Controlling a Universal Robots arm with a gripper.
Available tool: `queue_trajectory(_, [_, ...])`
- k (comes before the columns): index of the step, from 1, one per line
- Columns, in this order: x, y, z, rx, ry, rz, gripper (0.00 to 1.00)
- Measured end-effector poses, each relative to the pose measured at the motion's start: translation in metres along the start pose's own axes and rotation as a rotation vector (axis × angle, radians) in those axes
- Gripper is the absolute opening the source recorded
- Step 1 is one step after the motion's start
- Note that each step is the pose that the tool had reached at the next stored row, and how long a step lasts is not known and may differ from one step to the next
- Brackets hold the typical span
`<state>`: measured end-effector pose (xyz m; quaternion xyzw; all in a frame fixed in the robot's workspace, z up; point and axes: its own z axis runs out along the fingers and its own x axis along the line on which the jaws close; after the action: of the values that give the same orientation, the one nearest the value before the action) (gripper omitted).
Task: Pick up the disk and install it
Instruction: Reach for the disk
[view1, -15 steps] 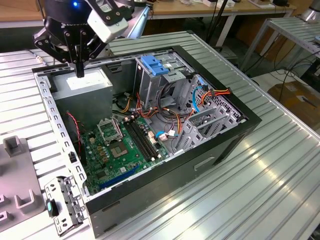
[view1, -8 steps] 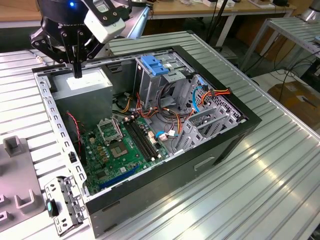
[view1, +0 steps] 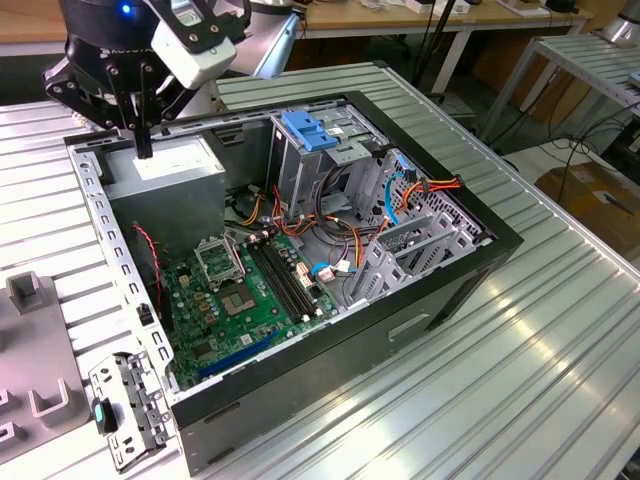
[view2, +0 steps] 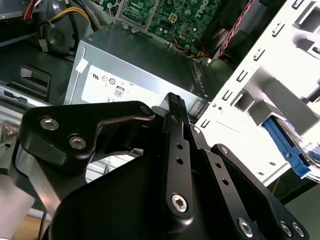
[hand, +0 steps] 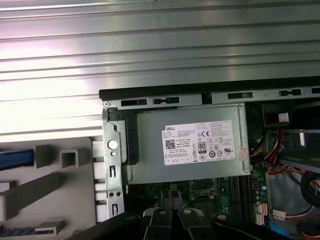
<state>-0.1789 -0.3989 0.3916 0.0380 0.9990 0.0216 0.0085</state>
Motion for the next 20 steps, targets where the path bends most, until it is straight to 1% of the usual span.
queue_trajectory(9, [0.0052, -0.0004, 0.0000, 0.0001, 0.0005, 0.000, 0.11])
queue_trajectory(14, [0.0111, -0.0006, 0.0000, 0.0001, 0.0005, 0.000, 0.11])
queue_trajectory(20, [0.0167, -0.0009, 0.0000, 0.0001, 0.0005, 0.000, 0.11])
